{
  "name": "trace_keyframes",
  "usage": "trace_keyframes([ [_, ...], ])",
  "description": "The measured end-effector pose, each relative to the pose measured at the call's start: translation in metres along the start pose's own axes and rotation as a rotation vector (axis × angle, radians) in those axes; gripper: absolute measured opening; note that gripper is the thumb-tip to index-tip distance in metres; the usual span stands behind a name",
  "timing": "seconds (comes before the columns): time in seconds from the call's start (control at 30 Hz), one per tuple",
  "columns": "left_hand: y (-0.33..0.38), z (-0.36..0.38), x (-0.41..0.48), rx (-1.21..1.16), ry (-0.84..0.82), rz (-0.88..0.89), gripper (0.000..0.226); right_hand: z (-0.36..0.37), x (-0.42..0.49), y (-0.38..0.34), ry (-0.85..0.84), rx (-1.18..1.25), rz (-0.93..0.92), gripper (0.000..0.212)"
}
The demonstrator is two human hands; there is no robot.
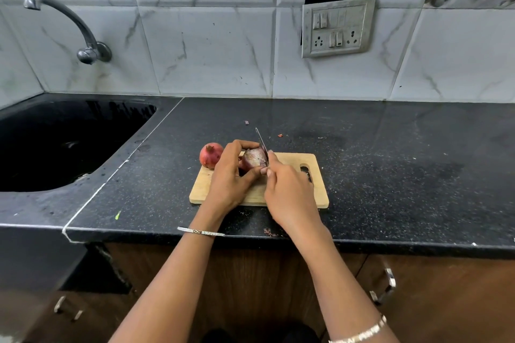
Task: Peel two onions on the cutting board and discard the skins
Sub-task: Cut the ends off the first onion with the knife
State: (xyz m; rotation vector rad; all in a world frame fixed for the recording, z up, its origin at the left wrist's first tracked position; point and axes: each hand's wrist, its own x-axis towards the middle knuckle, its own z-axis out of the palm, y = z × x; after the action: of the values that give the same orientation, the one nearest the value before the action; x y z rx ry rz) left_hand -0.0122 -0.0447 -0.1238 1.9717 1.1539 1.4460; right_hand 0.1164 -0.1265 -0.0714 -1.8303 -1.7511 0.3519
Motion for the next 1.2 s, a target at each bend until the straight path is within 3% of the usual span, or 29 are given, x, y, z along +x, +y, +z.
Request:
trace_keyframes([
  [0.27, -0.001, 0.001, 0.001, -0.001, -0.001, -0.007, 0.046, -0.008, -0.038, 0.015, 0.016, 0.073, -0.027, 0.050],
  [0.53, -0.002, 0.000, 0.000, 0.030, 0.022, 0.009, 0.045, 0.002, 0.010, -0.001, 0.009, 0.016, -0.011, 0.051],
  [0.73, -0.003, 0.001, 0.001, -0.002, 0.009, -0.007, 0.048, -0.003, -0.038, 0.018, 0.032, 0.069, -0.034, 0.049],
  [1.0, 0.000, 0.002, 0.001, 0.010, 0.044, -0.013, 0.045, 0.003, 0.009, 0.000, 0.020, 0.001, -0.016, 0.051],
  [1.2, -0.001, 0.000, 0.001, -0.001, 0.006, -0.014, 0.047, -0.002, -0.040, 0.019, 0.036, 0.028, -0.037, 0.050],
])
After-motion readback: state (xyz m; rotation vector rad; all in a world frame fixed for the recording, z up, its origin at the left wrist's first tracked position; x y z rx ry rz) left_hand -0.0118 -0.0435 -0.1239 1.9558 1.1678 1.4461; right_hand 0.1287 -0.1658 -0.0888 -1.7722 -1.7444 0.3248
